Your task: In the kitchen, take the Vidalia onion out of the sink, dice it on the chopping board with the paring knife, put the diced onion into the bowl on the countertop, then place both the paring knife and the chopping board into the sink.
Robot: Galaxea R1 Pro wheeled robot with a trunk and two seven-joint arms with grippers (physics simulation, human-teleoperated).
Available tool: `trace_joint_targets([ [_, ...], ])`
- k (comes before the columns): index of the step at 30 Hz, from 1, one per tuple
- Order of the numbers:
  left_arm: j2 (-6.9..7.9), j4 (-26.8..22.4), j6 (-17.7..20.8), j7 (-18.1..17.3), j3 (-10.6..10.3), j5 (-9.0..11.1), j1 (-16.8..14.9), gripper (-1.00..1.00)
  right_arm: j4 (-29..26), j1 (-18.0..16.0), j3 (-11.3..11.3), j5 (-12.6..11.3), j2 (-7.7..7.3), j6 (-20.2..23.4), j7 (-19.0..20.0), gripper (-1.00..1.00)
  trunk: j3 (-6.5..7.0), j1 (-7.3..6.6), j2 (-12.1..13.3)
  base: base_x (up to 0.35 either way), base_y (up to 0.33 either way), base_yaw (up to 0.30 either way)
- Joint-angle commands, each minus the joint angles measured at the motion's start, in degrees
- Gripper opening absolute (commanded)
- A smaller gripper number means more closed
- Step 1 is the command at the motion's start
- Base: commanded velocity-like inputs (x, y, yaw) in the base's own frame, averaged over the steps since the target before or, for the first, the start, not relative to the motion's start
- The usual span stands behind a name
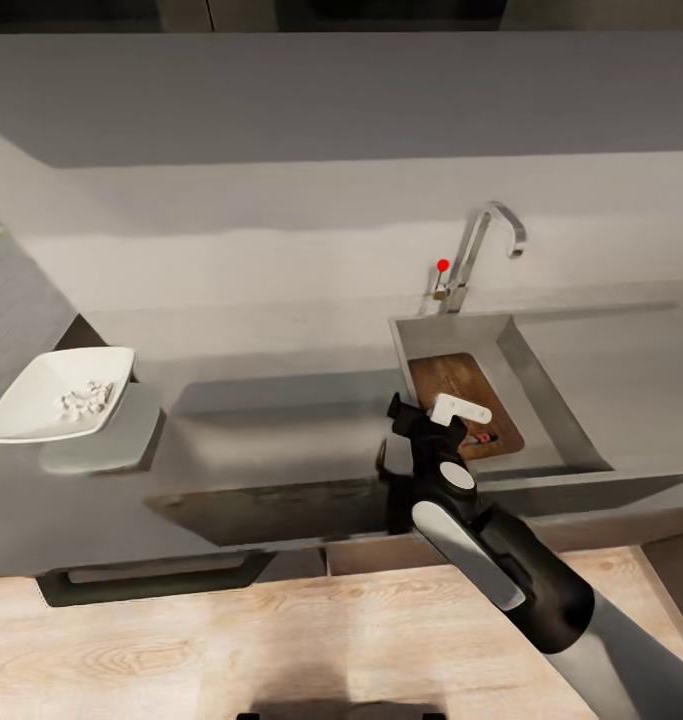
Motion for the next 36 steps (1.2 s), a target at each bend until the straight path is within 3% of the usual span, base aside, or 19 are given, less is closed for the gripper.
trace_joint_targets([
  [1,0.06,-0.07,-0.1,-0.09,-0.29,0.61,0.03,1.0,-0.12,-0.08,0.12,-0.11,-0.03,0.6,-0.35,1.0,-0.08,0.0,-0.1,-0.337,0.0,0.0],
  [20,0.06,-0.07,-0.1,-0.04,-0.29,0.61,0.02,1.0,-0.19,-0.08,0.2,-0.11,0.02,0.57,-0.25,1.0,-0.08,0.0,-0.1,-0.339,0.0,0.0],
  [29,0.06,-0.07,-0.07,-0.03,-0.29,0.61,0.0,1.0,-0.35,0.04,1.49,0.02,-0.33,-0.05,1.51,1.0,-0.08,0.0,-0.1,-0.339,0.0,0.0],
  [31,0.06,-0.07,-0.04,-0.03,-0.29,0.61,0.02,1.0,-0.36,0.14,2.11,0.08,-1.1,-0.53,2.02,1.0,-0.08,0.0,-0.1,-0.339,0.0,0.0],
  [33,0.06,-0.09,-0.07,-0.03,-0.29,0.61,0.03,1.0,-0.36,0.17,4.15,0.12,-2.28,-2.13,2.71,1.0,-0.08,0.0,-0.1,-0.335,0.0,0.0],
  [34,0.06,-0.11,-0.08,-0.03,-0.29,0.61,0.02,1.0,-0.36,0.17,5.47,0.13,-3.29,-3.37,2.92,1.0,-0.08,0.0,-0.1,-0.291,0.0,0.0],
  [35,0.08,-0.23,-0.09,-0.03,-0.29,0.56,0.03,1.0,-0.36,0.19,7.98,0.14,-5.28,-6.1,3.13,1.0,-0.08,0.0,-0.1,-0.16,0.0,0.0],
  [36,0.11,-0.4,-0.1,-0.03,-0.29,0.54,0.02,1.0,-0.34,0.19,9.15,0.14,-6.0,-7.22,3.15,1.0,-0.08,0.0,-0.1,-0.102,0.0,0.0],
])
